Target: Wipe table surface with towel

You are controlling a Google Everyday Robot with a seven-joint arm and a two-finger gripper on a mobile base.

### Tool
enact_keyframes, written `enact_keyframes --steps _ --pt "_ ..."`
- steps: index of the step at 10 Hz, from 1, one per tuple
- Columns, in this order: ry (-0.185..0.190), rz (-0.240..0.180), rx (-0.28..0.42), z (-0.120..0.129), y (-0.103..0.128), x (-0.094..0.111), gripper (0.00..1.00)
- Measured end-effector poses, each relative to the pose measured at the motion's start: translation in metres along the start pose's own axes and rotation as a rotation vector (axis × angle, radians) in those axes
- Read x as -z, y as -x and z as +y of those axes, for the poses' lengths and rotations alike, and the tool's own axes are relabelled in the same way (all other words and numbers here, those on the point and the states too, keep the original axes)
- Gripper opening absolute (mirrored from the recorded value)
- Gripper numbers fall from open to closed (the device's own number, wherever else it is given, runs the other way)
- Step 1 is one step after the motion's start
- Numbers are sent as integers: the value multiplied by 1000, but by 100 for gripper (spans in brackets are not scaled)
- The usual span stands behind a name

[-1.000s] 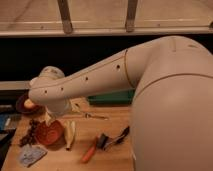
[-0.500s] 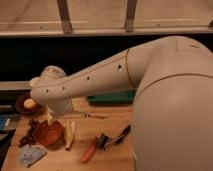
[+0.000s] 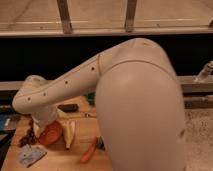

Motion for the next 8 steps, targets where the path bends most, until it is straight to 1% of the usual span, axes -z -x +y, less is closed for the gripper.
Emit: enact_keyframes --steps 2,3,4,7,8 --pt "26 32 106 52 0 -19 80" --pt "47 53 181 83 -3 -28 80" --pt "61 60 219 99 -6 -31 80" --pt "56 65 221 97 -6 -32 80" --pt "66 60 223 100 -6 -32 80"
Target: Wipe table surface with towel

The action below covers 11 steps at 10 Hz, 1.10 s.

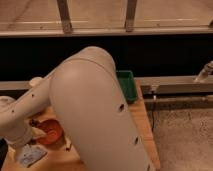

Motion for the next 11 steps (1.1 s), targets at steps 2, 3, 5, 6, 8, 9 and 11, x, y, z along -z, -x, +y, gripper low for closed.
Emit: enact_keyframes --steps 2,3,5,6,8,9,11 --pt "29 4 36 4 4 -9 80" --pt "43 1 64 11 11 -14 80" --pt "63 -5 157 35 40 -19 80" --pt "73 -8 196 48 49 -20 80" --pt "89 -17 280 71 61 -22 80" --pt "95 -15 304 78 62 -24 80" --pt "93 20 327 87 62 -38 80"
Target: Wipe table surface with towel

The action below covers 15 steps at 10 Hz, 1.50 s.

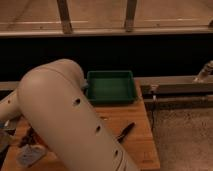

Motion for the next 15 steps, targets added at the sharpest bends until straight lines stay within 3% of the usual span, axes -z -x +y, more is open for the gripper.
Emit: enact_keyframes --steps 4,8,10,12,15 --pt "15 83 -44 -7 -28 -38 80" --pt "20 90 -126 -24 -57 -50 80" --pt "37 85 -151 -33 -60 -61 79" --pt "55 69 -153 -36 -58 -65 66" --pt "54 47 -142 -30 -54 -60 34"
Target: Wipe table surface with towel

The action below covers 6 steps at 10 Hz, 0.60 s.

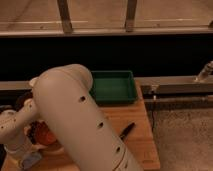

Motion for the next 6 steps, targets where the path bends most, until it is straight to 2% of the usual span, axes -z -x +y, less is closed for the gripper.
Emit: enact_keyframes --steps 3,4,6 --pt "-21 -21 -1 6 -1 8 5" --pt "-27 -28 1 9 -2 10 1" --pt "-41 -54 4 15 -7 19 0"
